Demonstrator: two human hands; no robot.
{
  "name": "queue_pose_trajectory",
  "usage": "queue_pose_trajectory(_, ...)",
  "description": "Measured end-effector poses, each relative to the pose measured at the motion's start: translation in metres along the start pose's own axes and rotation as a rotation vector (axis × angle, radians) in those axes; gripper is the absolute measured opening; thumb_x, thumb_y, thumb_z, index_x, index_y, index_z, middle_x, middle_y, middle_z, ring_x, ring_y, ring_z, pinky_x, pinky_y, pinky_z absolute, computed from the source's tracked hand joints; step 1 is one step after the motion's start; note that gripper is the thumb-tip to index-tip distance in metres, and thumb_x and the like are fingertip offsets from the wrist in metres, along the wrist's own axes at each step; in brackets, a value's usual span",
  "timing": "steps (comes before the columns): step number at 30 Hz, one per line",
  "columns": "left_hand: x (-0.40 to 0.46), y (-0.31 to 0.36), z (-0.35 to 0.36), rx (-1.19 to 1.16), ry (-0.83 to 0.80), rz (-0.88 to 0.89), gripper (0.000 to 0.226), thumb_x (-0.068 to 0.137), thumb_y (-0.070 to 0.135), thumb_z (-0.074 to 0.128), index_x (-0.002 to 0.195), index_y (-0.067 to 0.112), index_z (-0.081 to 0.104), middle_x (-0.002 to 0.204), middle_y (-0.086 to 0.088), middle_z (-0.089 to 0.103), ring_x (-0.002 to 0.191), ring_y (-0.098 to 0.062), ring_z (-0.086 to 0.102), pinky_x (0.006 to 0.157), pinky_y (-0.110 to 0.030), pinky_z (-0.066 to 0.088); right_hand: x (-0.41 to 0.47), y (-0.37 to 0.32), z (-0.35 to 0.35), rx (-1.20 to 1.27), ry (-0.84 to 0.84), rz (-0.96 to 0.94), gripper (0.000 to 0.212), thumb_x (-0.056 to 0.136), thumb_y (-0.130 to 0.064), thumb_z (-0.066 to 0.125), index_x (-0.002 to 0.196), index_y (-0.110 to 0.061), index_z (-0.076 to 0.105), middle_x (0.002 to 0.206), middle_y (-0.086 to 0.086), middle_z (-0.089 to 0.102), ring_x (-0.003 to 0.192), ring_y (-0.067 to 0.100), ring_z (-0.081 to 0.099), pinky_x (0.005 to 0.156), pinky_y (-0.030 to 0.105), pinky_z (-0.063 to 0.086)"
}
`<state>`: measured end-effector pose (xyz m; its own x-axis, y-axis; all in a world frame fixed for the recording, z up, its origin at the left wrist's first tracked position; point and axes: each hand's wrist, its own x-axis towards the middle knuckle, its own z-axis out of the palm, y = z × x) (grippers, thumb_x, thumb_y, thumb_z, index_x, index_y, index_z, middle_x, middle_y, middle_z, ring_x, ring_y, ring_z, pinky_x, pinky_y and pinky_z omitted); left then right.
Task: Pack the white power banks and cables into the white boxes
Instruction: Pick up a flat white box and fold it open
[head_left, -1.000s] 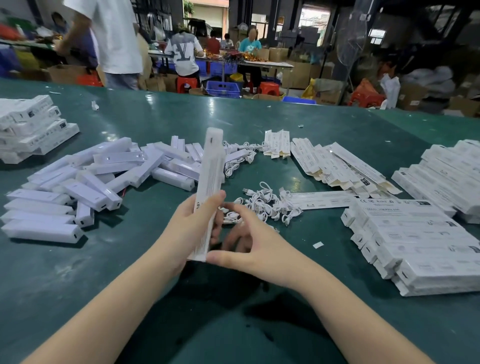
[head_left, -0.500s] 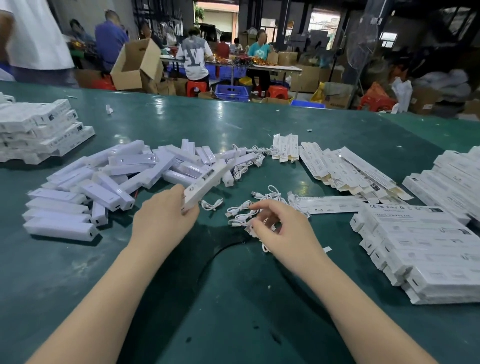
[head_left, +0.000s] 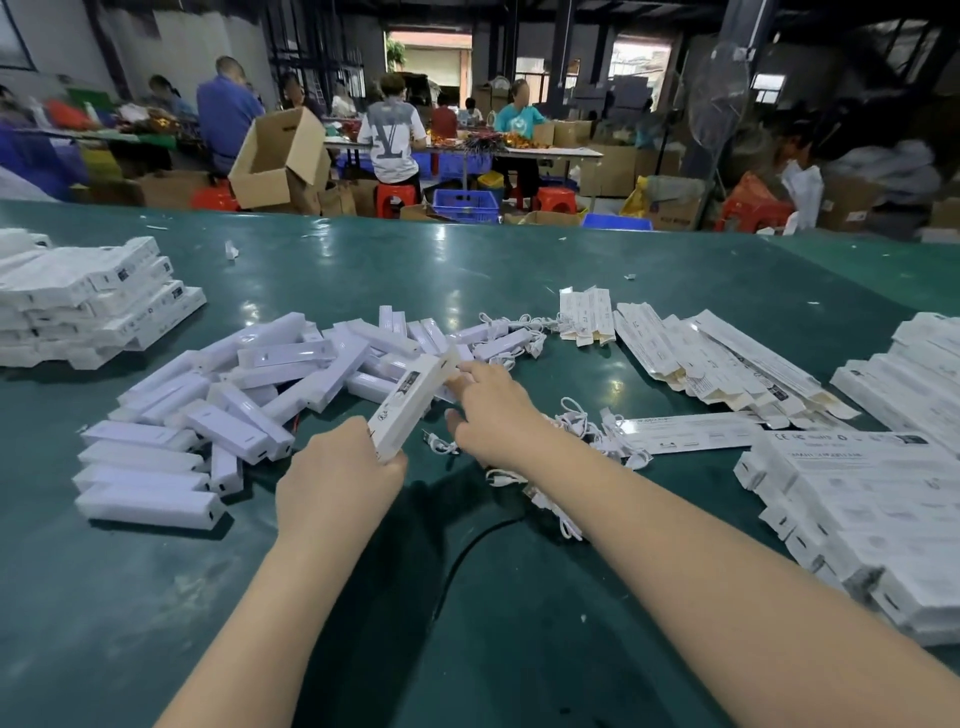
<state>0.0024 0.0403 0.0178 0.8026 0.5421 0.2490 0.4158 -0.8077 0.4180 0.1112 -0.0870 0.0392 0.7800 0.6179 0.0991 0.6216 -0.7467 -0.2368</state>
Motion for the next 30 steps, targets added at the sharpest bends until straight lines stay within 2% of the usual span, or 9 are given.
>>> queue_pose_trajectory(3,-0.001,0.0,-0.001,-0.002,0.022,0.012,0.018,0.085,0.036,0.052,0.083,0.019,0.047,0.073,0.001,0.055,0.07,-0.027,0.054,0.053,-0.03,0.033,0.02,-0.004,0.005,-0.05,-0.036,0.041,0.033,0.099,-0.021,0.046,0.131,-0.016,0.051,0.134,0.013,0.048,0.128,0.035,0.04,0.107,0.041,0.036)
queue_pose_trajectory(6,-0.002,-0.001,-0.002,-0.014,0.036,0.018,0.018,0.086,0.036,0.052,0.083,0.019,0.047,0.072,0.001,0.055,0.069,-0.026,0.054,0.053,-0.03,0.032,0.023,-0.007,0.007,0.103,0.076,0.091,0.02,0.098,-0.015,0.049,0.109,-0.015,0.065,0.11,0.012,0.065,0.107,0.033,0.06,0.096,0.039,0.049)
queue_pose_trajectory(9,-0.004,0.001,-0.004,-0.087,0.069,0.024,0.028,0.087,0.046,0.051,0.079,0.019,0.047,0.07,0.0,0.056,0.068,-0.027,0.054,0.054,-0.032,0.034,0.014,-0.01,0.008,0.346,0.202,0.161,0.034,0.092,-0.006,0.053,0.122,-0.015,0.065,0.11,0.008,0.068,0.101,0.027,0.064,0.091,0.034,0.051)
queue_pose_trajectory(13,-0.009,0.008,-0.009,-0.259,0.127,0.038,0.045,0.089,0.067,0.034,0.076,0.024,0.038,0.065,0.001,0.054,0.062,-0.021,0.05,0.055,-0.036,0.034,-0.011,-0.01,-0.004,1.22,0.331,0.498,0.05,0.086,0.005,0.057,0.133,-0.011,0.051,0.113,0.015,0.066,0.082,0.023,0.067,0.083,0.036,0.057)
queue_pose_trajectory(17,-0.012,0.014,-0.01,-0.389,0.141,0.138,0.039,0.092,0.064,0.032,0.076,0.028,0.035,0.066,0.006,0.05,0.064,-0.013,0.049,0.054,-0.035,0.031,-0.059,0.002,-0.031,1.965,0.244,0.466,0.064,0.089,0.015,0.053,0.143,-0.011,0.033,0.102,0.026,0.066,0.059,0.017,0.069,0.057,0.026,0.058)
queue_pose_trajectory(21,-0.014,0.017,-0.008,-0.388,0.149,0.306,0.039,0.087,0.049,0.06,0.07,0.029,0.032,0.068,0.008,0.046,0.062,-0.014,0.043,0.055,-0.036,0.029,-0.106,0.021,-0.045,1.692,0.269,0.387,0.07,0.084,0.016,0.059,0.133,-0.03,0.042,0.083,0.006,0.065,0.046,0.007,0.053,0.046,0.017,0.048)
queue_pose_trajectory(23,-0.014,0.018,-0.008,-0.376,0.158,0.377,0.042,0.081,0.047,0.068,0.07,0.031,0.031,0.063,0.011,0.046,0.058,-0.01,0.043,0.052,-0.033,0.03,-0.121,0.028,-0.048,1.595,0.333,0.323,0.068,0.082,0.02,0.058,0.129,-0.029,0.049,0.071,0.002,0.063,0.044,0.006,0.048,0.046,0.015,0.047)
queue_pose_trajectory(27,-0.017,0.019,-0.003,-0.321,0.069,0.472,0.045,0.071,0.05,0.077,0.08,0.029,0.038,0.062,0.015,0.05,0.059,-0.016,0.046,0.05,-0.029,0.034,-0.135,0.033,-0.051,1.806,0.303,0.24,0.039,0.073,0.006,0.068,0.108,-0.01,0.062,0.085,0.012,0.072,0.066,0.016,0.068,0.062,0.021,0.057)
queue_pose_trajectory(30,-0.015,0.02,-0.001,-0.277,0.07,0.566,0.048,0.069,0.052,0.078,0.08,0.024,0.04,0.064,0.012,0.05,0.062,-0.02,0.043,0.05,-0.028,0.03,-0.138,0.032,-0.053,1.936,0.261,0.172,0.016,0.08,-0.011,0.068,0.095,-0.005,0.071,0.095,0.021,0.072,0.077,0.027,0.072,0.067,0.027,0.059)
